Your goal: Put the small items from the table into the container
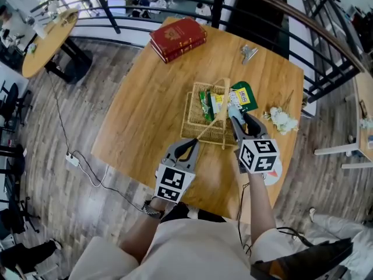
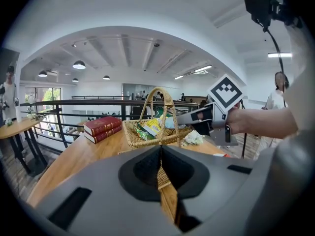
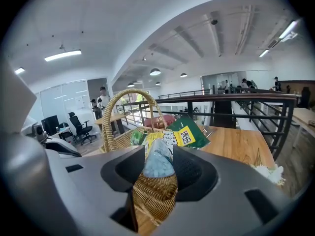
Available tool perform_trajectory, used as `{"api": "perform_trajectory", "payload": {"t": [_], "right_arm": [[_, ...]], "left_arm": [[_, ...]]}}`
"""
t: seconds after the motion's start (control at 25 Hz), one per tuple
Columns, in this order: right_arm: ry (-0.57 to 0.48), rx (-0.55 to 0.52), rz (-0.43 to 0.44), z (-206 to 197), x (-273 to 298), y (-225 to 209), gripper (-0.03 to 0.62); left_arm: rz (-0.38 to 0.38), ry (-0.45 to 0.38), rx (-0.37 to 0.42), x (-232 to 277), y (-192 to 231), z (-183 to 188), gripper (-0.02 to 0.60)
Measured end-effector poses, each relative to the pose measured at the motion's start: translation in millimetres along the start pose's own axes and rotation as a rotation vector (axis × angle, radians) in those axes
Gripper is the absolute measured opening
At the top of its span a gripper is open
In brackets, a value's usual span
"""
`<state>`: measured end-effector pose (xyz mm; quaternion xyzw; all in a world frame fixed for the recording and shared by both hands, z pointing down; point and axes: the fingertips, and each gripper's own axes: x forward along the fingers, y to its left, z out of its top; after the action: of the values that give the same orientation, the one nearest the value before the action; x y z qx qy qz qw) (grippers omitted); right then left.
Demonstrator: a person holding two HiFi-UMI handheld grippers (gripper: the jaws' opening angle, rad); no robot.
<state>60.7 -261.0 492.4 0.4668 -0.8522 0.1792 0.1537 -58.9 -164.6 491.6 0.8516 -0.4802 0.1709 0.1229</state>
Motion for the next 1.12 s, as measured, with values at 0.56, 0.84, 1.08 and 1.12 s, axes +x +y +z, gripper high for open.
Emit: {"api": "perform_trajectory", "payload": {"t": [0.56, 0.84, 1.08, 1.12], "right_arm": [[-0.01, -0.055, -0.022, 4, -10, 9, 0.175], [-0.027, -0.056, -0.071, 2, -39, 12, 0.175], [-0.048, -0.072, -0.068, 0, -65, 23, 0.173], [-0.052, -0.071, -0.069, 0, -71, 23, 0.172]], "left_arm": [[0.005, -0.015, 0.006, -11, 1, 2, 0.008], [0.006, -0.035, 0.023, -19, -5, 10, 0.008], [0.001, -0.059, 0.057, -24, -13, 18, 0.008], [-0.001, -0.067, 0.063, -25, -14, 20, 0.008]]}}
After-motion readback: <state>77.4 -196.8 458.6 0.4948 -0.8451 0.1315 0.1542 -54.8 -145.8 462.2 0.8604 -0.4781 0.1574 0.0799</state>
